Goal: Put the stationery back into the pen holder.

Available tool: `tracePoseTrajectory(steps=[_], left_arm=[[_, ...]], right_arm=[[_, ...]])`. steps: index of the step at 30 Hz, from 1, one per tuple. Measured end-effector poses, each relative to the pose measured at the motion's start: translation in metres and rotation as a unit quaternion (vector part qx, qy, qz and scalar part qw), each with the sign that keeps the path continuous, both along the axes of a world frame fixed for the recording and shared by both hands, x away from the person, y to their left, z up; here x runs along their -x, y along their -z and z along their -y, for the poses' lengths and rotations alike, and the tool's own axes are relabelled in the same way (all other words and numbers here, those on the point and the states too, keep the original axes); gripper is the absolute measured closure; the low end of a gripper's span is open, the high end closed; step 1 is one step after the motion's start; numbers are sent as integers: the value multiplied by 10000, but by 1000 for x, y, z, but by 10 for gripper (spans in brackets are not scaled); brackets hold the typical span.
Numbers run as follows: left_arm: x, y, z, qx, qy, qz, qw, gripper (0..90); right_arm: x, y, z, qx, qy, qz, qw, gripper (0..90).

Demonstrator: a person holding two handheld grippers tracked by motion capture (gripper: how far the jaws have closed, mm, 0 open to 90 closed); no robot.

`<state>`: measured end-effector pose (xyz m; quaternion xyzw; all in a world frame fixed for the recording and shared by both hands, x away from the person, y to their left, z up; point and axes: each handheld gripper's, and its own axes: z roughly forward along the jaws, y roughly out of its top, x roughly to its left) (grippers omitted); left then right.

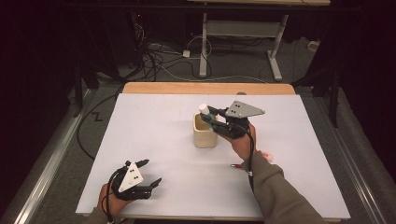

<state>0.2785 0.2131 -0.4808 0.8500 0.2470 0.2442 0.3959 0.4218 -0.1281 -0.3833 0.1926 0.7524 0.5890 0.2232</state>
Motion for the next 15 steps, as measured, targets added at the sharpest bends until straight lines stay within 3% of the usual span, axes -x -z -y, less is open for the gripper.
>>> tracePoseTrajectory(steps=[11,15], left_arm=[[0,0,0,2,22,-28,10000,226],[0,0,0,11,22,-22,10000,226]], right_arm=[[-7,6,1,-27,120,8,9999,661],[-9,10,0,-30,105,-92,9999,660]])
